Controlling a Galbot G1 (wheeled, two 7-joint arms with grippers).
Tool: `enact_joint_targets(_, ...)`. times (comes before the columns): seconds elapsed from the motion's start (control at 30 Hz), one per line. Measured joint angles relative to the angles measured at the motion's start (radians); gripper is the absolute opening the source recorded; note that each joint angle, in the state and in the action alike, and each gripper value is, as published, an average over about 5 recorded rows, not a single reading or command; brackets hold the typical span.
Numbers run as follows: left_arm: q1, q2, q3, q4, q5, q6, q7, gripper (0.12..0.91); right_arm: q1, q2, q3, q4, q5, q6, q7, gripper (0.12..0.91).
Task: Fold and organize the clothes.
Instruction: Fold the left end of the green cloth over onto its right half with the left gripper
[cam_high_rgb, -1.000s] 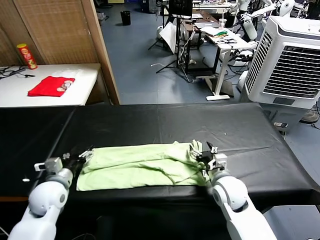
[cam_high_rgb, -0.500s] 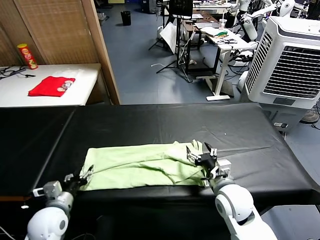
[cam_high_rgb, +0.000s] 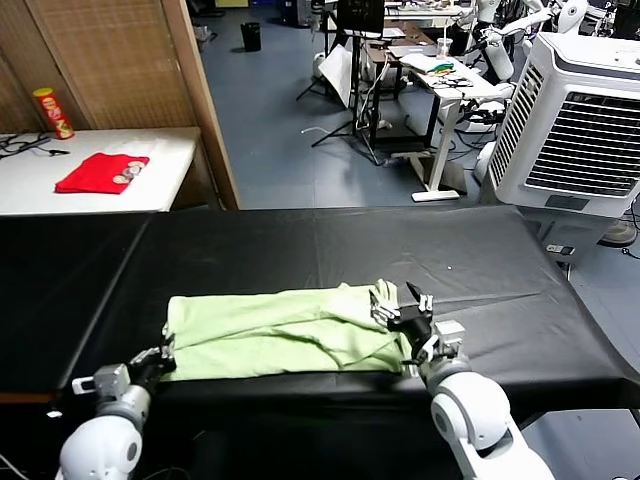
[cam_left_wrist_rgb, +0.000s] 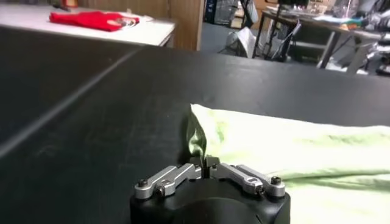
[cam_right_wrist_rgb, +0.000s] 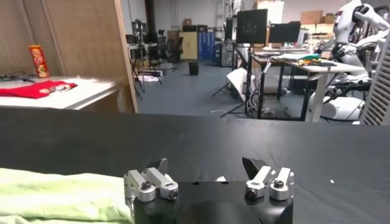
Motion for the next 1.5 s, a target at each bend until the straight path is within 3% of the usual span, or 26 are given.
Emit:
enact_joint_targets(0.27, 0.038, 0.166, -0.090, 0.037, 0.169, -0.086, 0.015, 0.151, -0.029, 0.022, 0.003, 0.017, -0.014, 0.001, 0.001, 0.798)
enact_joint_targets(0.4, 0.047, 0.242, -0.117, 0.034, 0.183, -0.069, 0.010, 0.151, -0.041, 0.034, 0.000, 0.022, -0.034, 0.001, 0.002, 0.798)
enact_joint_targets(0.5, 0.047, 0.247, -0.099, -0.004, 0.172, -0.035, -0.005, 0.151, -0.051, 0.039, 0.004, 0.030, -0.048, 0.001, 0.004, 0.798)
enact_joint_targets(0.87, -0.020, 0.073, 0.177, -0.211, -0.052, 0.133, -0.140, 0.151, -0.110, 0.055, 0.039, 0.058, -0.092, 0.001, 0.004, 0.798)
enact_joint_targets(1.0, -0.072, 0.005, 0.281, -0.233, -0.149, 0.169, -0.185, 0.151, -0.123, 0.062, 0.044, 0.057, -0.103, 0.001, 0.004, 0.798)
enact_joint_targets(1.23, -0.151, -0.085, 0.393, -0.229, -0.219, 0.186, -0.205, 0.151, -0.131, 0.070, 0.043, 0.046, -0.114, 0.002, 0.004, 0.798)
enact_joint_targets(1.5, -0.190, -0.152, 0.456, -0.206, -0.204, 0.192, -0.218, 0.152, -0.116, 0.071, 0.033, 0.030, -0.113, 0.004, -0.003, 0.798)
